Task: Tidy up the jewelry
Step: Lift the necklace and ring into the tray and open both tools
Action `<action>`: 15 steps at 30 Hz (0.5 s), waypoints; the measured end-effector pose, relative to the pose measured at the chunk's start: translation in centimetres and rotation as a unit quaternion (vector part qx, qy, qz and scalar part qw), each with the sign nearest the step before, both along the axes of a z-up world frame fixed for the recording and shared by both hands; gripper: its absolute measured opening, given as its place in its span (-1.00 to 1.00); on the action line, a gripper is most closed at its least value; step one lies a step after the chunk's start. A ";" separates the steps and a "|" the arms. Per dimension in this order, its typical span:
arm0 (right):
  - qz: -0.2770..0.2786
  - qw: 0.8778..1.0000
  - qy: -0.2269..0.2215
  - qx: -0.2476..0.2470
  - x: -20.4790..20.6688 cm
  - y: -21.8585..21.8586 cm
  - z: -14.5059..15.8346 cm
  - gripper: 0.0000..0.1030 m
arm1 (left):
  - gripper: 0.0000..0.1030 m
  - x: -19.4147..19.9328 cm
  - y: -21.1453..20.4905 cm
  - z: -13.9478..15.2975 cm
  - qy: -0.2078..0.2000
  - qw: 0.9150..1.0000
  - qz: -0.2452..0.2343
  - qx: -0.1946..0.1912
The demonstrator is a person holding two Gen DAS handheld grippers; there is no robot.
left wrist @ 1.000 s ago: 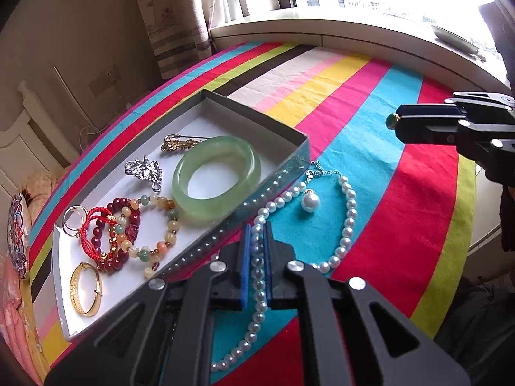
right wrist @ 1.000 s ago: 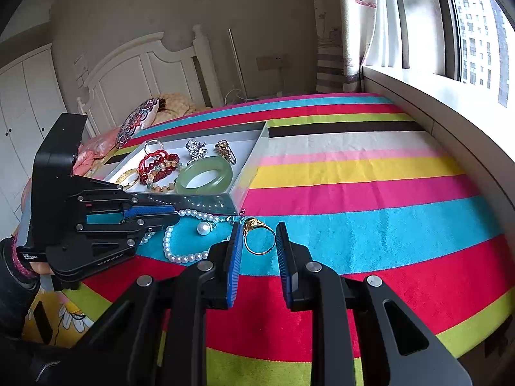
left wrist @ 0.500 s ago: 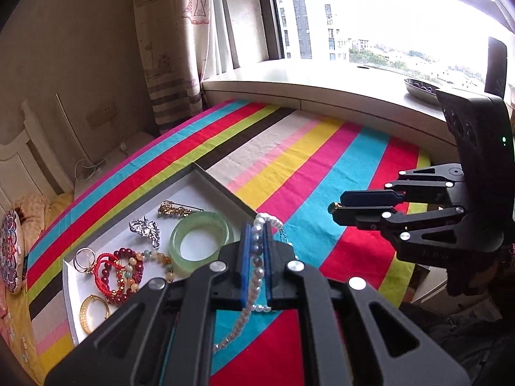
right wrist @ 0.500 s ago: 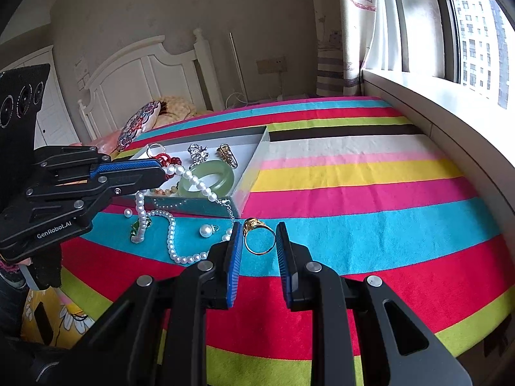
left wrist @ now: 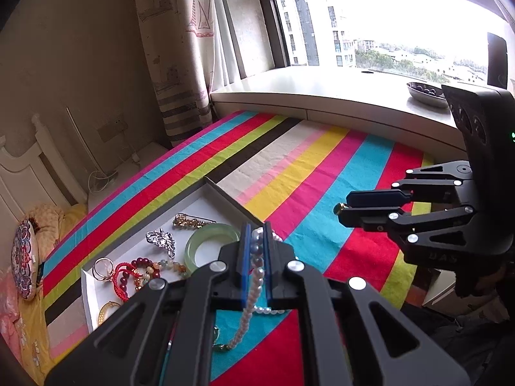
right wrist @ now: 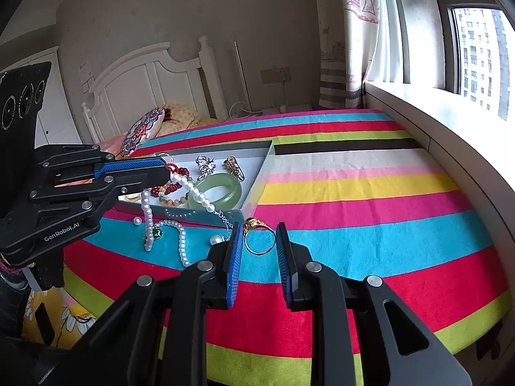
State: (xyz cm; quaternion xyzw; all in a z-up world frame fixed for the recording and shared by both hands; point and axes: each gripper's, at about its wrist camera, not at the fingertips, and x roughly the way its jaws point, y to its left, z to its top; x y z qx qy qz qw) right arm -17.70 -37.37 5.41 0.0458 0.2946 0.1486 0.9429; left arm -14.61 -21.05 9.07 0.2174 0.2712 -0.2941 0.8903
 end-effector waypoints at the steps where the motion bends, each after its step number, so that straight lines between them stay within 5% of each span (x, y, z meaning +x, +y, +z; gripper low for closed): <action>1: 0.001 1.000 -0.003 0.000 -0.1 0.0 0.2 -0.59 | -0.86 -0.2 0.1 0.3 -0.005 1.000 -0.001 -0.002; 15: 0.018 0.999 -0.043 -0.016 -1.6 1.9 3.6 -0.59 | -0.86 -4.1 3.1 6.9 -0.079 0.996 0.002 -0.052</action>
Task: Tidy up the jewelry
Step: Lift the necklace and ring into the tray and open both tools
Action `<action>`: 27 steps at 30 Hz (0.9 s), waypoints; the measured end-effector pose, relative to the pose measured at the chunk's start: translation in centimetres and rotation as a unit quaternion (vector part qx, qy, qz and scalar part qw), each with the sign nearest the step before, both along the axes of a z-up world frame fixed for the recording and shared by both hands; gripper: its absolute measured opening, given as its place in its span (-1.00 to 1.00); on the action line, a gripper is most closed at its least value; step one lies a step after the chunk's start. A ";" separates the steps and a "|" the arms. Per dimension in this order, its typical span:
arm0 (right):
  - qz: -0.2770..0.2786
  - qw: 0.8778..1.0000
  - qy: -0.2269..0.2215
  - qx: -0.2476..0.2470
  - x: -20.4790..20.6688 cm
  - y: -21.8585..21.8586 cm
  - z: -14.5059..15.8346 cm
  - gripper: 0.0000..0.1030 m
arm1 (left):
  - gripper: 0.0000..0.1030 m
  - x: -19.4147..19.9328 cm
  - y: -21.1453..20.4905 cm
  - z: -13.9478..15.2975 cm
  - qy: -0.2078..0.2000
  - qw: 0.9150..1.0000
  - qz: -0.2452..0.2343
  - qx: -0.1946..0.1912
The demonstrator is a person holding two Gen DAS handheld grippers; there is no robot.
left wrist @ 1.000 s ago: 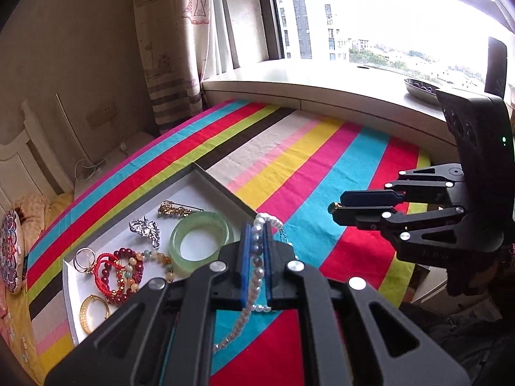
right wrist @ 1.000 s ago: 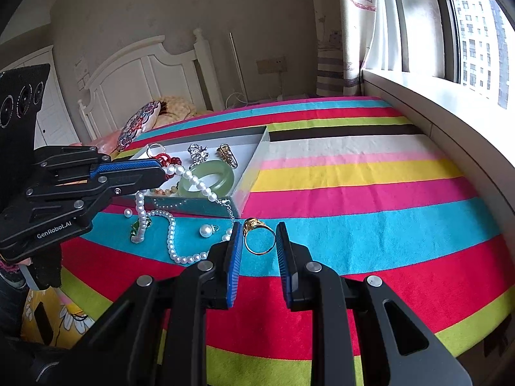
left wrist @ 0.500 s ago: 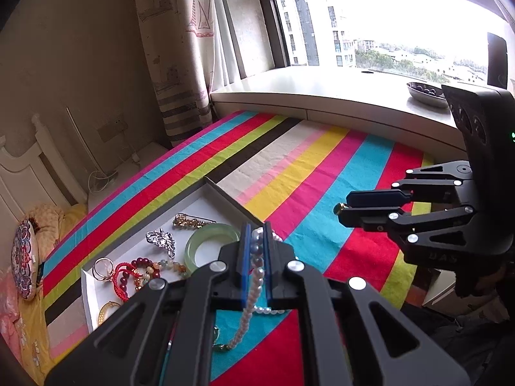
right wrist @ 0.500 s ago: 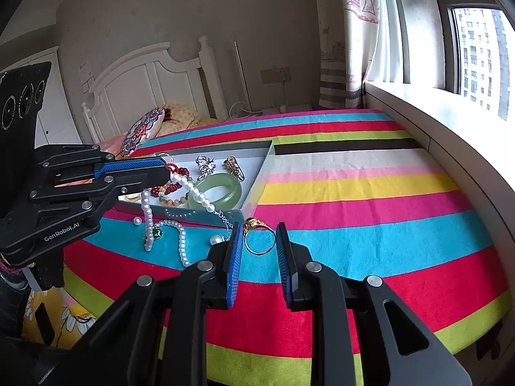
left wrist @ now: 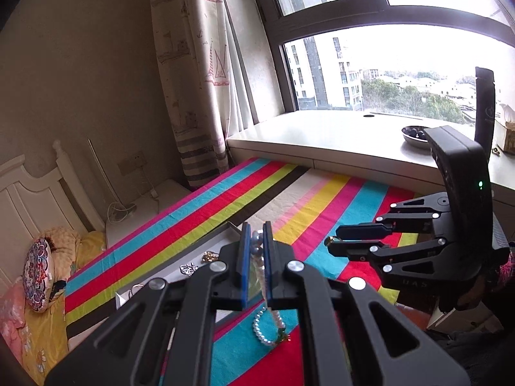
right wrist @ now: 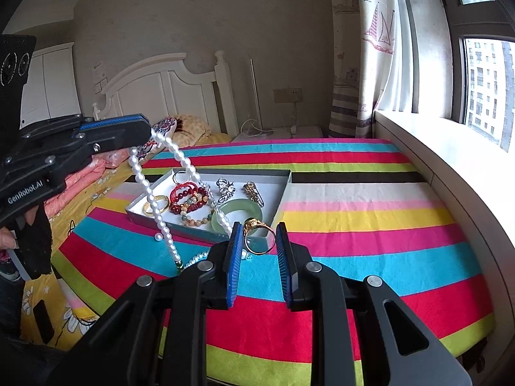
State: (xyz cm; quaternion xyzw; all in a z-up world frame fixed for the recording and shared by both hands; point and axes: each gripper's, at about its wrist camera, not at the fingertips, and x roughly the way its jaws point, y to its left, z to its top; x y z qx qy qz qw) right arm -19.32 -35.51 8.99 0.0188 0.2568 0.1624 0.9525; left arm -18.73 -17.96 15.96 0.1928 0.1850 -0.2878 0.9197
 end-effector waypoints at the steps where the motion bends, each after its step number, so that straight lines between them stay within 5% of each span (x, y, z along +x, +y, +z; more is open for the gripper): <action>1: 0.001 1.000 -0.002 -0.002 0.0 0.1 0.2 -0.59 | -0.86 -0.1 0.3 0.4 -0.003 1.000 0.001 -0.005; 17: 0.028 0.999 -0.032 -0.029 1.7 3.2 3.2 -0.59 | -0.86 0.0 3.3 5.6 -0.052 0.998 0.030 -0.029; 27: 0.046 0.998 -0.007 -0.042 7.1 5.0 2.8 -0.59 | -0.86 4.8 5.8 7.1 -0.052 0.995 0.083 -0.027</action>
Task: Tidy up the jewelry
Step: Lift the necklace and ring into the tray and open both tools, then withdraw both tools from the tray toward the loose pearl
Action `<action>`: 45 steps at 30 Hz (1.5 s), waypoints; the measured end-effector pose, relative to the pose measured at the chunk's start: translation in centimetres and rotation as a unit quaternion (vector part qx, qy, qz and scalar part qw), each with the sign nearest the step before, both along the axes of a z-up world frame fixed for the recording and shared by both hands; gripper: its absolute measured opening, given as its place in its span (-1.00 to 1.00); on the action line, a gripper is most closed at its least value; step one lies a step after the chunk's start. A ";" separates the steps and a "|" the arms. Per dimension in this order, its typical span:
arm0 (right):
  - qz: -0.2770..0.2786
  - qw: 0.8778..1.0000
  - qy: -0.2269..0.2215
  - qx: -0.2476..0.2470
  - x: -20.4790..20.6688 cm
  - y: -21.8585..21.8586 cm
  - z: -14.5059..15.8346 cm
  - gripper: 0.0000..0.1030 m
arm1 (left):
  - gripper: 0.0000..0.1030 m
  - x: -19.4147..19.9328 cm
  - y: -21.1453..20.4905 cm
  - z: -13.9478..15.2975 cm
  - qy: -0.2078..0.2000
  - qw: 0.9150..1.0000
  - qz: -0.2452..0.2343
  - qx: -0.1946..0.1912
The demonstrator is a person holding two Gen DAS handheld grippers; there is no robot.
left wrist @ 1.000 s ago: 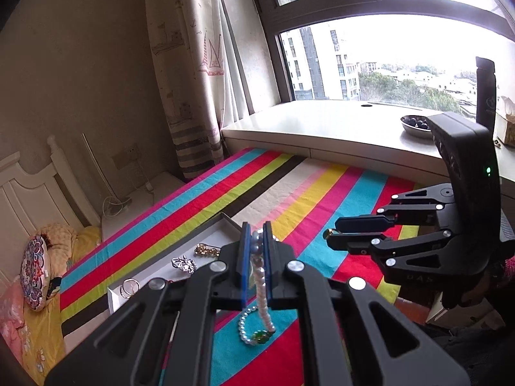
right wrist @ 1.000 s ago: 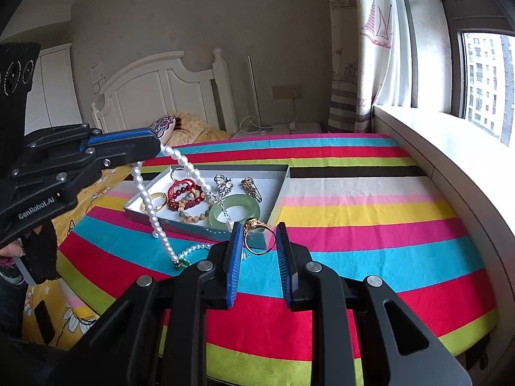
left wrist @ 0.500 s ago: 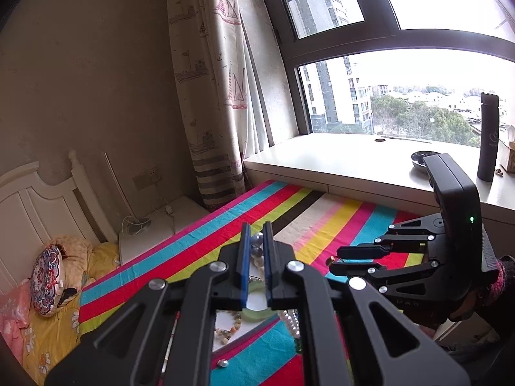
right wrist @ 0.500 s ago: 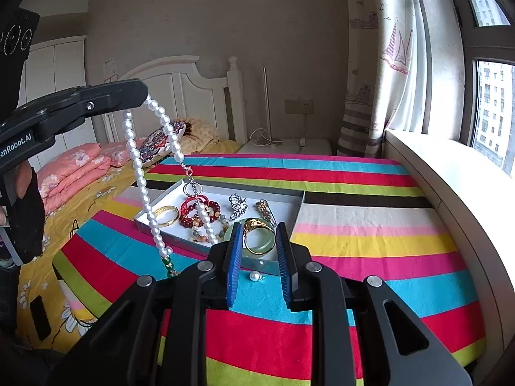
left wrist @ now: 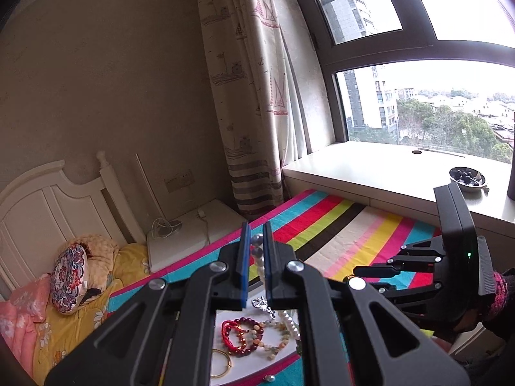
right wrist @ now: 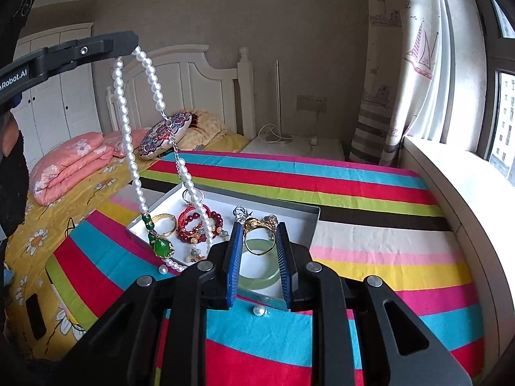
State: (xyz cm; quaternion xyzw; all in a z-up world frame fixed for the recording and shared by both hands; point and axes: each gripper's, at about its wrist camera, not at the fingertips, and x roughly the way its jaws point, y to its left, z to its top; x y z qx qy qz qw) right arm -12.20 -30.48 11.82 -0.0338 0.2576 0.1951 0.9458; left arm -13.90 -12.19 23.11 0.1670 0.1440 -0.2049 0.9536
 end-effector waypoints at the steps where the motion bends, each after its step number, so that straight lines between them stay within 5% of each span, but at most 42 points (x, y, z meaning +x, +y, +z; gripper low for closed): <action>1: 0.000 1.000 0.004 -0.002 0.6 0.2 -0.1 -0.59 | -0.86 0.7 0.3 -0.1 0.002 1.000 0.007 -0.001; 13: -0.015 0.996 0.087 -0.004 10.2 1.6 -4.2 -0.59 | -0.86 6.3 2.5 -2.7 0.045 0.997 0.053 -0.016; 22: -0.039 0.986 0.141 -0.074 16.0 3.5 -7.3 -0.59 | -0.86 10.3 4.7 -7.1 0.096 0.991 0.092 0.001; 27: -0.043 0.981 0.159 -0.107 17.3 4.1 -9.1 -0.59 | -0.86 11.1 6.0 -10.8 0.130 0.986 0.106 0.010; 34: -0.055 0.981 0.161 -0.090 17.5 3.7 -9.6 -0.53 | -0.81 10.5 7.3 -15.1 0.163 0.979 0.119 0.020; 36: -0.049 0.983 0.163 -0.065 17.5 3.2 -9.2 -0.40 | -0.51 10.2 7.7 -15.8 0.172 0.977 0.124 0.019; 38: -0.045 0.985 0.160 -0.046 17.3 2.7 -8.4 -0.11 | 0.36 9.8 8.2 -16.0 0.163 0.977 0.135 0.018; 42: -0.037 0.990 0.137 -0.014 16.4 1.6 -5.6 -0.06 | 0.53 9.7 9.4 -15.6 0.149 0.976 0.161 0.012; 45: -0.035 0.993 0.115 0.007 15.1 0.7 -3.5 0.17 | 0.84 8.8 10.1 -14.6 0.127 0.975 0.184 0.006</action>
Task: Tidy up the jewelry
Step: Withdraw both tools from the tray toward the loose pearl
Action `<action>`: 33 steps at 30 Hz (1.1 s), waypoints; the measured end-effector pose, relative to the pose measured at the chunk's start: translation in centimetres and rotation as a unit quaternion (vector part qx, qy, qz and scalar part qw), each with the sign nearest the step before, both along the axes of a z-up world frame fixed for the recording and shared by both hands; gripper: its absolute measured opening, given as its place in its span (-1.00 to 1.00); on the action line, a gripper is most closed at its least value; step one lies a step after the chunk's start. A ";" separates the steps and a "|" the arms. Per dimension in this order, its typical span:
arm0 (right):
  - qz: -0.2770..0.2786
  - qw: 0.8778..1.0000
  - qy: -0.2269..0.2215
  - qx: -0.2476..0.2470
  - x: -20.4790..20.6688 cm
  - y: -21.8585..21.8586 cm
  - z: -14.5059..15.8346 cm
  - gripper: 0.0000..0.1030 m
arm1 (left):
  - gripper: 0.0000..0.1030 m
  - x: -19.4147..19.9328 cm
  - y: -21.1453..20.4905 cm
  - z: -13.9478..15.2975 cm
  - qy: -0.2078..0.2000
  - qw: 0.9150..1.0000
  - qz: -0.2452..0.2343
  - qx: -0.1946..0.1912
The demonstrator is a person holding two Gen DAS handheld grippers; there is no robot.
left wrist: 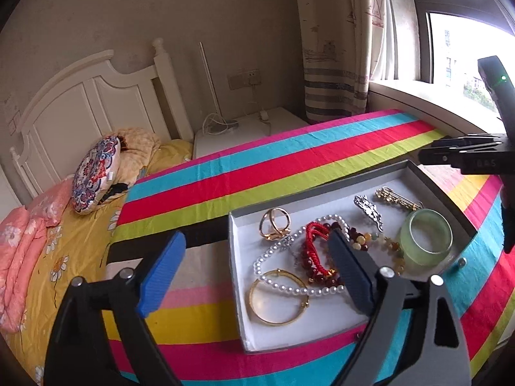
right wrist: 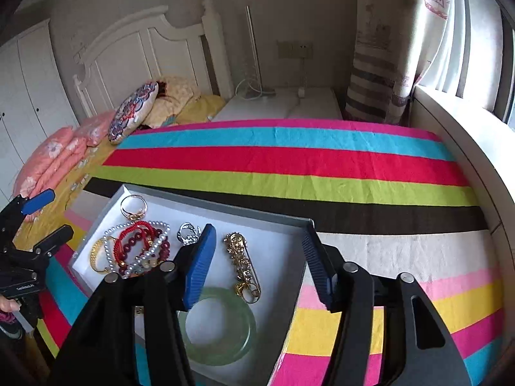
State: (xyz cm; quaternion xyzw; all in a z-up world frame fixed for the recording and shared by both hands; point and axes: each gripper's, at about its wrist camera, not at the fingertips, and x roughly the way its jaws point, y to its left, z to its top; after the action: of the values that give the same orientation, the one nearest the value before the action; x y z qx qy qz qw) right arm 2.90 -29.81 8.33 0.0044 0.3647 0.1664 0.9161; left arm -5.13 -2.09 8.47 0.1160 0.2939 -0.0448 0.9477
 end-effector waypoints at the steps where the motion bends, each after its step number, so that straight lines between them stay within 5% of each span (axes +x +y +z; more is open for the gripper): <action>1: 0.000 1.000 -0.007 0.004 -0.5 -0.2 0.6 0.31 | 0.94 -0.6 0.1 0.4 -0.013 1.000 0.007 0.004; 9: 0.009 0.998 -0.058 0.025 -7.0 -1.8 2.9 0.61 | 0.96 -6.4 -0.7 1.7 -0.067 0.997 0.031 0.020; 17: -0.030 0.998 -0.037 0.049 -12.7 -3.6 -1.5 0.67 | 0.96 -9.6 1.0 -1.0 -0.020 0.993 0.044 -0.105; 22: -0.048 0.998 -0.005 0.043 -14.3 -2.8 -4.8 0.67 | 0.96 -9.2 0.8 -3.2 -0.004 0.992 0.049 -0.117; 33: -0.034 0.999 0.025 -0.021 -14.2 0.6 -7.5 0.30 | 0.96 -8.4 0.3 -5.5 0.020 0.992 0.017 -0.126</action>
State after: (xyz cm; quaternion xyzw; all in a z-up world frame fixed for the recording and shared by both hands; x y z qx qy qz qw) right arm -11.30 -29.25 0.88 0.0018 0.3901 0.1270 0.9120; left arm -13.57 -1.75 2.99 -0.0107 0.3067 -0.0675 0.9493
